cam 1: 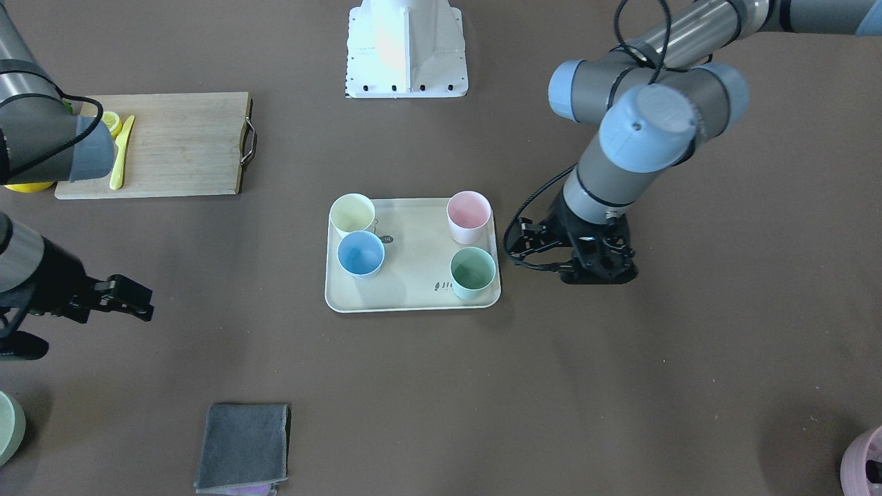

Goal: Place all cups on tray

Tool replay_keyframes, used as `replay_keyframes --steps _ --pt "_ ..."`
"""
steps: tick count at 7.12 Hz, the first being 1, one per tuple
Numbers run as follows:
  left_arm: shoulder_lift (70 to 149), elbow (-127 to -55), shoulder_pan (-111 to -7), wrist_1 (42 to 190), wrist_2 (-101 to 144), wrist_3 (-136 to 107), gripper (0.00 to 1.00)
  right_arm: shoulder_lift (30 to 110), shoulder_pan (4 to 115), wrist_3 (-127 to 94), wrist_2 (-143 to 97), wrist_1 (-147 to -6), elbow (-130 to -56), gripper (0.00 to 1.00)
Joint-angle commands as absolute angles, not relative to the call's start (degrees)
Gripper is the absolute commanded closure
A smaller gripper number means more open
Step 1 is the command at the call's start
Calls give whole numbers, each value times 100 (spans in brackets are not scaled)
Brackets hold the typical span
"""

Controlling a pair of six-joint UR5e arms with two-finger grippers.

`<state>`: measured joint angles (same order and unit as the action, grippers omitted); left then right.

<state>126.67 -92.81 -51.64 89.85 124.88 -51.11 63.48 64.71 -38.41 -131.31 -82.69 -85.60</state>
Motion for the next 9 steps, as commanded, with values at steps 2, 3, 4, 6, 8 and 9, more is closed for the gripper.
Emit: replay_keyframes --steps 2,3,4,6,8,9 --pt "11281 -9984 -6692 8279 12742 -2057 3 6862 7643 -1073 -13140 -9208 -8508 0" --pt "10859 -9958 -7132 8288 12779 -1100 3 7038 7960 -507 -13157 -9315 -8508 0" --pt "10489 -9915 -7528 8323 12788 -298 3 7240 8111 -196 -13349 -9308 -8499 0" --pt "9926 -9887 -8137 8288 13015 464 2 7540 8209 87 -13368 -9299 -8499 0" --pt "9730 -9861 -8261 8350 13192 387 2 7602 8244 193 -13368 -9308 -8499 0" --pt "9738 -9861 -8497 8358 13271 -66 2 7611 8270 193 -13359 -9308 -8499 0"
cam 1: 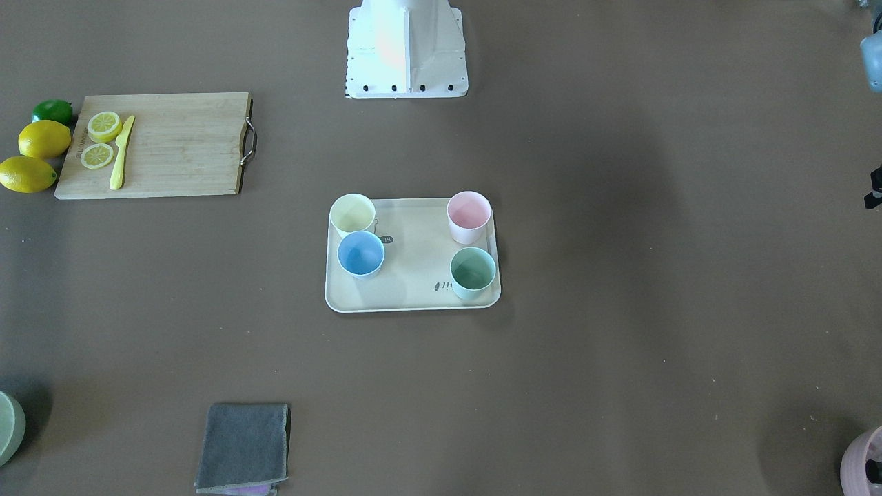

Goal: Place all cups on tray

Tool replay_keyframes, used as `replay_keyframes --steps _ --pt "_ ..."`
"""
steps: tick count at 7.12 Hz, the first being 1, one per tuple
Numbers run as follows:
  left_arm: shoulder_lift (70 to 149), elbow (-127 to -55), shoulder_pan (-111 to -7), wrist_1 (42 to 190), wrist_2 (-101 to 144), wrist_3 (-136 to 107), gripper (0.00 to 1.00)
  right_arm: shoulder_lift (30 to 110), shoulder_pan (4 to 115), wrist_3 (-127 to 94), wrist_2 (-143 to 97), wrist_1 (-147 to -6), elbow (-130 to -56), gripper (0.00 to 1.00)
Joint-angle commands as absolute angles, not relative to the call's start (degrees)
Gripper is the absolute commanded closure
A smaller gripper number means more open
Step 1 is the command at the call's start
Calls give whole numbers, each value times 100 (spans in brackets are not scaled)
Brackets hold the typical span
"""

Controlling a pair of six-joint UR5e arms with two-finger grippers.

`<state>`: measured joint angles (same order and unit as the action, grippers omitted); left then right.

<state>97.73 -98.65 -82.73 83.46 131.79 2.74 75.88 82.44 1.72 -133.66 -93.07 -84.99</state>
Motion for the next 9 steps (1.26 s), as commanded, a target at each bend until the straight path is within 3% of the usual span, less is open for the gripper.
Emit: replay_keyframes --steps 1,9 --pt "9738 -9835 -8516 8263 13498 -340 2 7629 8288 193 -13368 -9308 -8525 0" --pt "9589 -9756 -8675 8314 13500 -387 2 7594 8288 193 -13377 -9308 -8569 0"
